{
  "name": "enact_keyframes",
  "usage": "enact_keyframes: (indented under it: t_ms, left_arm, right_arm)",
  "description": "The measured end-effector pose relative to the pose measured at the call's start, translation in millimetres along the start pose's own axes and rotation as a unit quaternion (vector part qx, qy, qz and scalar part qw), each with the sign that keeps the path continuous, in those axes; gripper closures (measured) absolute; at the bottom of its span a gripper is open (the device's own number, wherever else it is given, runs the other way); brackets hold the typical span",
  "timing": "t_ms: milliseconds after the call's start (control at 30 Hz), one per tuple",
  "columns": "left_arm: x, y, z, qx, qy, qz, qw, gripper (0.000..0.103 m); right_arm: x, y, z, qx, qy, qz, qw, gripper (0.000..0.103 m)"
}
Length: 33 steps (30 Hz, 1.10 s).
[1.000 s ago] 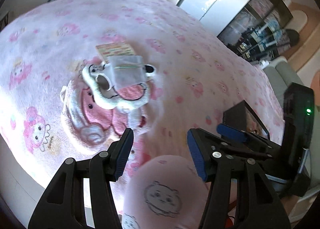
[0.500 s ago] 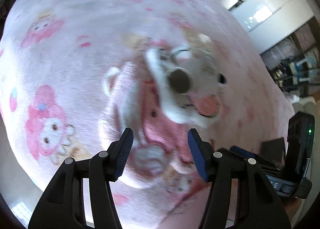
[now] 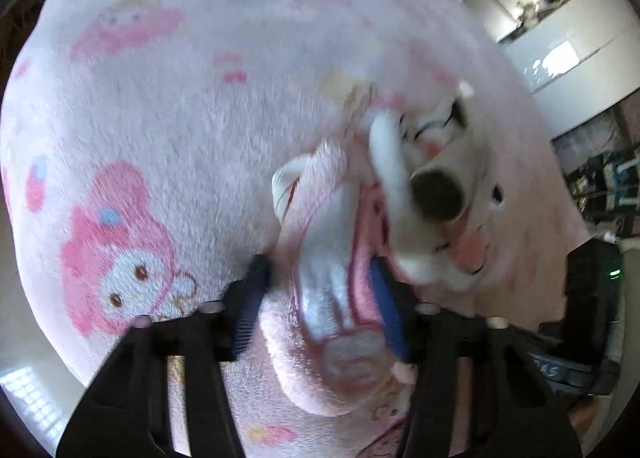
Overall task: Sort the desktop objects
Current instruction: 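Grasp the edge of the pink plush towel with the right gripper, then lift the pink plush towel with the right gripper and carry it over the box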
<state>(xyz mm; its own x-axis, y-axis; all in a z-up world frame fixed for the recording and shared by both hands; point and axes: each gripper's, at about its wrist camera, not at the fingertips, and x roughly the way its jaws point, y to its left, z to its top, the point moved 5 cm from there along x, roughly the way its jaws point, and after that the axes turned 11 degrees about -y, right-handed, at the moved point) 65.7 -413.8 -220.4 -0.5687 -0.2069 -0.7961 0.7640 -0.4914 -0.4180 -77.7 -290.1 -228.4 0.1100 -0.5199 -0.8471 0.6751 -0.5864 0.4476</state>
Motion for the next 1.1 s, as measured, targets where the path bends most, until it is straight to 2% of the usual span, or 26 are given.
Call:
enact_keyframes:
  t_ms: [33, 67, 133, 267, 333, 400, 467, 500, 567, 633, 733, 833, 900, 933, 967, 1100]
  left_arm:
    - [-3, -3, -2, 0.007, 0.000, -0.004, 1.0000, 0.071]
    - [-6, -7, -4, 0.010, 0.002, -0.015, 0.9998, 0.079]
    - [-15, -18, -10, 0.010, 0.016, -0.051, 0.9985, 0.082]
    - [-29, -38, -28, 0.027, 0.056, -0.099, 0.9932, 0.082]
    - [-35, -42, -36, 0.032, 0.069, -0.106, 0.9914, 0.081]
    - [-40, -39, -37, 0.035, 0.065, -0.100, 0.9922, 0.074]
    - [-38, -33, -33, 0.030, 0.060, -0.101, 0.9926, 0.054]
    - [-32, -31, -28, 0.024, 0.061, -0.098, 0.9931, 0.053]
    - [-23, -27, -23, 0.025, 0.060, -0.097, 0.9932, 0.050]
    - [-10, -27, -22, 0.026, 0.066, -0.085, 0.9938, 0.048]
    - [4, -16, -23, 0.015, 0.082, -0.076, 0.9936, 0.047]
    - [8, -15, -29, 0.018, 0.078, -0.075, 0.9940, 0.050]
    - [6, -17, -32, 0.025, 0.075, -0.075, 0.9940, 0.068]
    - [4, -21, -34, 0.023, 0.081, -0.087, 0.9927, 0.079]
    - [1, -24, -34, 0.019, 0.084, -0.100, 0.9913, 0.084]
    - [-28, -48, -31, 0.050, 0.056, -0.107, 0.9914, 0.086]
  right_arm:
    - [-2, 2, -1, -0.003, -0.003, 0.002, 1.000, 0.085]
    - [-7, 5, -4, -0.008, -0.013, 0.005, 1.000, 0.089]
    - [-19, 11, -8, -0.007, -0.027, 0.020, 0.999, 0.091]
    - [-52, 24, -25, -0.015, -0.050, 0.040, 0.998, 0.092]
    - [-64, 25, -35, -0.014, -0.049, 0.038, 0.998, 0.092]
    - [-72, 19, -44, -0.002, -0.044, 0.037, 0.998, 0.092]
    - [-72, 9, -44, 0.014, -0.037, 0.028, 0.999, 0.088]
    - [-70, 5, -43, 0.021, -0.034, 0.025, 0.999, 0.086]
    - [-54, -8, -34, 0.038, -0.027, 0.009, 0.999, 0.067]
    - [-49, -8, -29, 0.038, -0.036, -0.001, 0.999, 0.053]
    - [-29, -7, -22, 0.033, -0.028, -0.013, 0.999, 0.049]
    - [0, -12, -20, 0.045, 0.003, -0.013, 0.999, 0.049]
    - [2, -12, -16, 0.054, -0.003, 0.008, 0.998, 0.055]
    - [-1, -10, -14, 0.053, -0.012, 0.018, 0.998, 0.073]
    - [-3, -5, -14, 0.053, -0.016, 0.035, 0.998, 0.087]
    - [-21, 16, -15, 0.042, -0.048, 0.051, 0.997, 0.092]
